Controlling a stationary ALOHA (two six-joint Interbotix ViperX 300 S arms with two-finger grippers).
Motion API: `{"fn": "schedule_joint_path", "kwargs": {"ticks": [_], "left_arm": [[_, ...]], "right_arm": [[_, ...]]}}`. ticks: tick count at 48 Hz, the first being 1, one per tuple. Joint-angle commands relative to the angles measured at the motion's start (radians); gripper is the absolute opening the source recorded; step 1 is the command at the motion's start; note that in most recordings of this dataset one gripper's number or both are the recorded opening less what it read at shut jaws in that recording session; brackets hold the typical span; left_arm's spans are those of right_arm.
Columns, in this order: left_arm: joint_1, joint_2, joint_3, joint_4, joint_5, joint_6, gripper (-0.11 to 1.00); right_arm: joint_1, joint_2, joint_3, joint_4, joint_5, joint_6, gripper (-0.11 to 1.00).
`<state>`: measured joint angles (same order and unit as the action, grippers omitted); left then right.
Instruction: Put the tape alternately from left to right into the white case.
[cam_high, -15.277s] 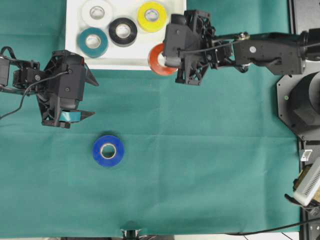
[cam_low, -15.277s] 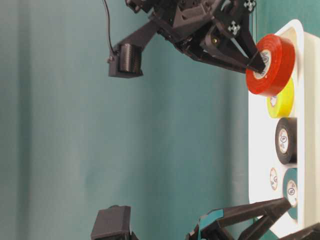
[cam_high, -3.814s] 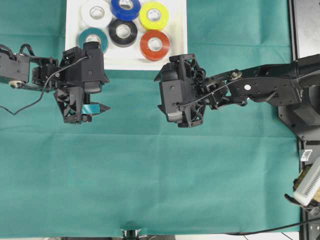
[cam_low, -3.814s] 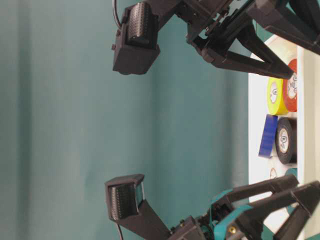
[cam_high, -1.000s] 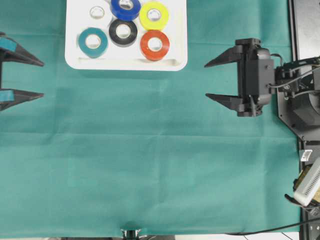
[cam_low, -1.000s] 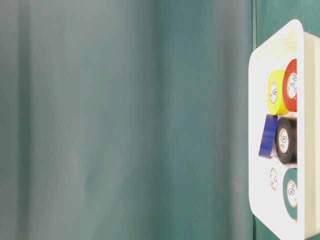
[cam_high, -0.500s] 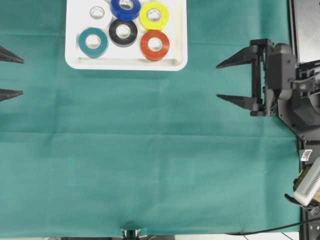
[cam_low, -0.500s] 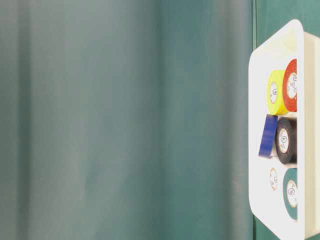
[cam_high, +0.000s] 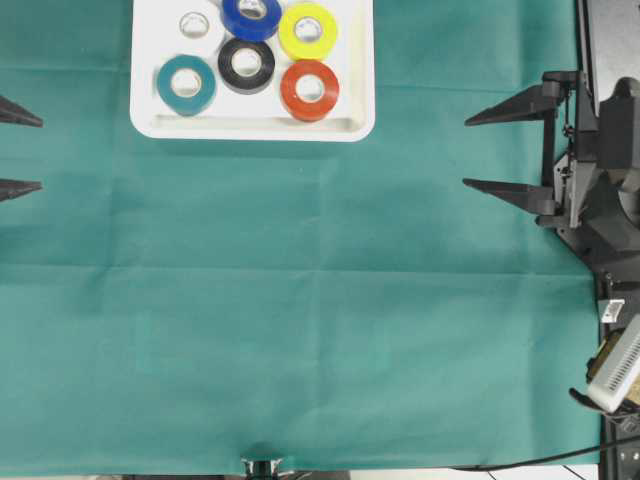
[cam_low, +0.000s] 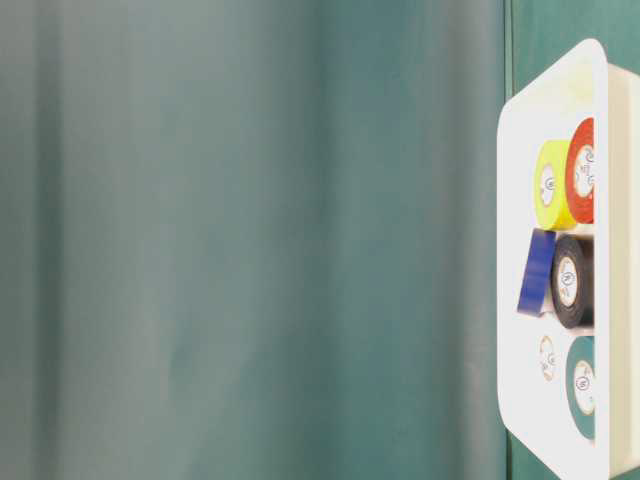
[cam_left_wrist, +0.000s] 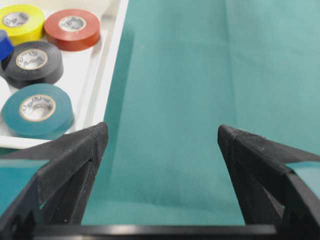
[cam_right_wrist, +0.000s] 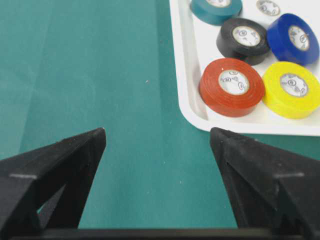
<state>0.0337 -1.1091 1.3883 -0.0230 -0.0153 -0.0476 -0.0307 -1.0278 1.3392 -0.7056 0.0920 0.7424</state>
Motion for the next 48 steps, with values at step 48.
{"fn": "schedule_joint_path", "kwargs": {"ticks": [48], "left_arm": [[0.003,-0.084,0.055,0.003,-0.002,0.072,0.99]], "right_arm": [[-0.003,-0.064,0.058,0.002,-0.011,0.015,0.82]]}}
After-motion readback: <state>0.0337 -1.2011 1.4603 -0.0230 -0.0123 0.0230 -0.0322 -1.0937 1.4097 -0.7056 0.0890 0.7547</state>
